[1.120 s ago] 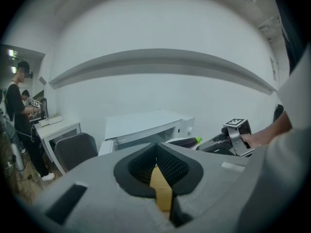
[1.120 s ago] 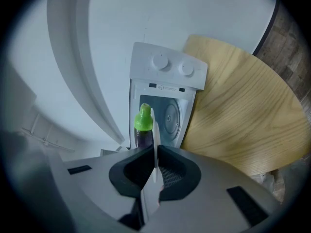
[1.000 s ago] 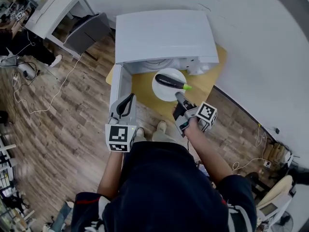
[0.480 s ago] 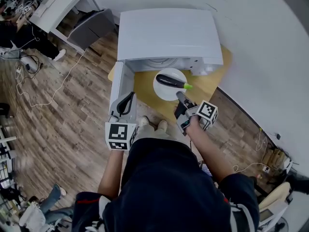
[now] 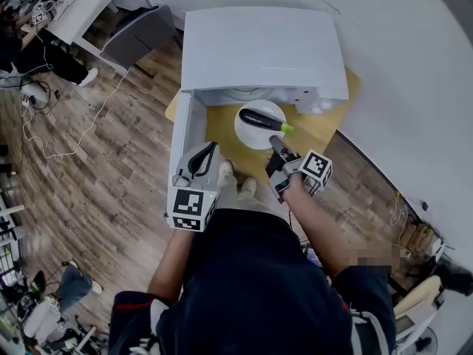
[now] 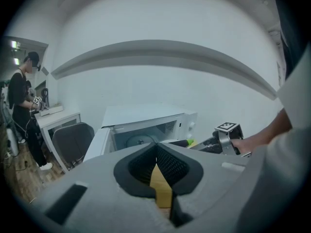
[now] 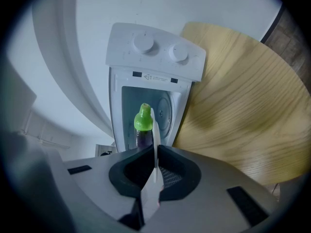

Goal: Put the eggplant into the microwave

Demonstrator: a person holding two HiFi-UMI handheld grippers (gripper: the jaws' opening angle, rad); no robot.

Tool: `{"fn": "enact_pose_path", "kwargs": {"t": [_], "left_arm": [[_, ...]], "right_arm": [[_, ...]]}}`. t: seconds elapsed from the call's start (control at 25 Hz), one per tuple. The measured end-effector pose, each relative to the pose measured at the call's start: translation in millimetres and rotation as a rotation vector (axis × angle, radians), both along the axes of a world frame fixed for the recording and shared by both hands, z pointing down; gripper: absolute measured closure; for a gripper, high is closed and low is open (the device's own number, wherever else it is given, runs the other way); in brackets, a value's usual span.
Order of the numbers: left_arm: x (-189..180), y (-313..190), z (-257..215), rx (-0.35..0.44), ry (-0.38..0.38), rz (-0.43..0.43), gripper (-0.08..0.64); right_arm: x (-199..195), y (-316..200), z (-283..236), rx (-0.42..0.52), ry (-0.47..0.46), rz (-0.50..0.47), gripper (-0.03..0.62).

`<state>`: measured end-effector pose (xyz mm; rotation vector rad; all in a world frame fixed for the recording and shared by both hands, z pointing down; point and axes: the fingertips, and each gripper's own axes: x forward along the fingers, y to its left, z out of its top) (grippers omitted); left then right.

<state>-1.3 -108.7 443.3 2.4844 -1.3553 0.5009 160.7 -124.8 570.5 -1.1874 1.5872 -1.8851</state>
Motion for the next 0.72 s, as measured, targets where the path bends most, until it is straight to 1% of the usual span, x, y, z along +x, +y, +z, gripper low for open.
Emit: {"fn": "enact_pose_path", "kwargs": {"t": [0.44, 0.72], "left_arm": [[15.3, 0.3, 17.4, -0.048, 0.009, 0.089, 0.543], [17.0, 5.7, 24.8, -0.082, 0.027, 0.107, 0.543]], "right_arm": [[-10.3, -29.7, 33.3, -0.027, 0.018, 0.027, 0.570], [-20.4, -43.8, 48.3, -0.039, 0.020, 0.034, 0.569]]}}
